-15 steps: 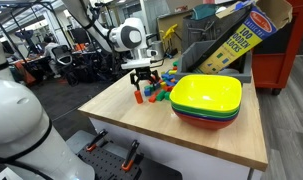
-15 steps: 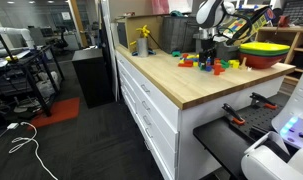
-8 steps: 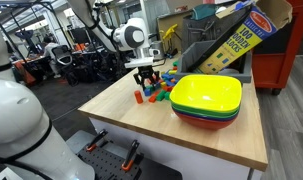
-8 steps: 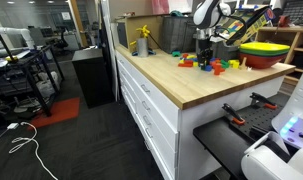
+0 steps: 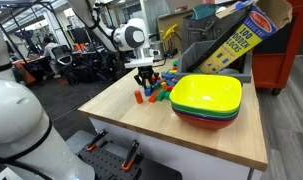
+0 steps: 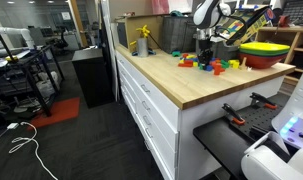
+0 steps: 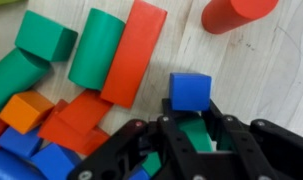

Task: Move the blue and green cubes forward, then stack them

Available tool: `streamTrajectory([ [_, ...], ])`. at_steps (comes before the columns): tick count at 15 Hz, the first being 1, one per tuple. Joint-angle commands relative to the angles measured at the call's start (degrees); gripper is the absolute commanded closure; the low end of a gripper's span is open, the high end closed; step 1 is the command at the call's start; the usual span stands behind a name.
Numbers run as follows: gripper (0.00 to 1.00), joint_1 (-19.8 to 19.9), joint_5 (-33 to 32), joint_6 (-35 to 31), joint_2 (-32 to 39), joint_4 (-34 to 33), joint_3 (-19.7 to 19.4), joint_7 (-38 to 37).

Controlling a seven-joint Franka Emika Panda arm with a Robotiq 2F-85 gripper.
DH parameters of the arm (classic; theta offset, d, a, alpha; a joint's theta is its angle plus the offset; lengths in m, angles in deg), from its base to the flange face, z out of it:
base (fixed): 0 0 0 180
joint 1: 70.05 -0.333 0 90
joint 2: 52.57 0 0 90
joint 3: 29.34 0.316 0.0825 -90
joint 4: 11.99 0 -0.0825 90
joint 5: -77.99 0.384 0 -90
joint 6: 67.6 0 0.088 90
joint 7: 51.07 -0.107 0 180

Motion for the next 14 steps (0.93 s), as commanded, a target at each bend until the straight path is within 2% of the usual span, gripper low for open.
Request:
streamTrajectory([
  [1,0.91,0.6,0.9,1.6,-1.1,0.4,0.6,0.7],
  [6,0.91,0.0,2.5,2.0,-3.3,2.4,1.1,-1.9],
  [14,0.91,-2.4,7.0,2.4,-6.2,4.3,3.1,-11.6],
])
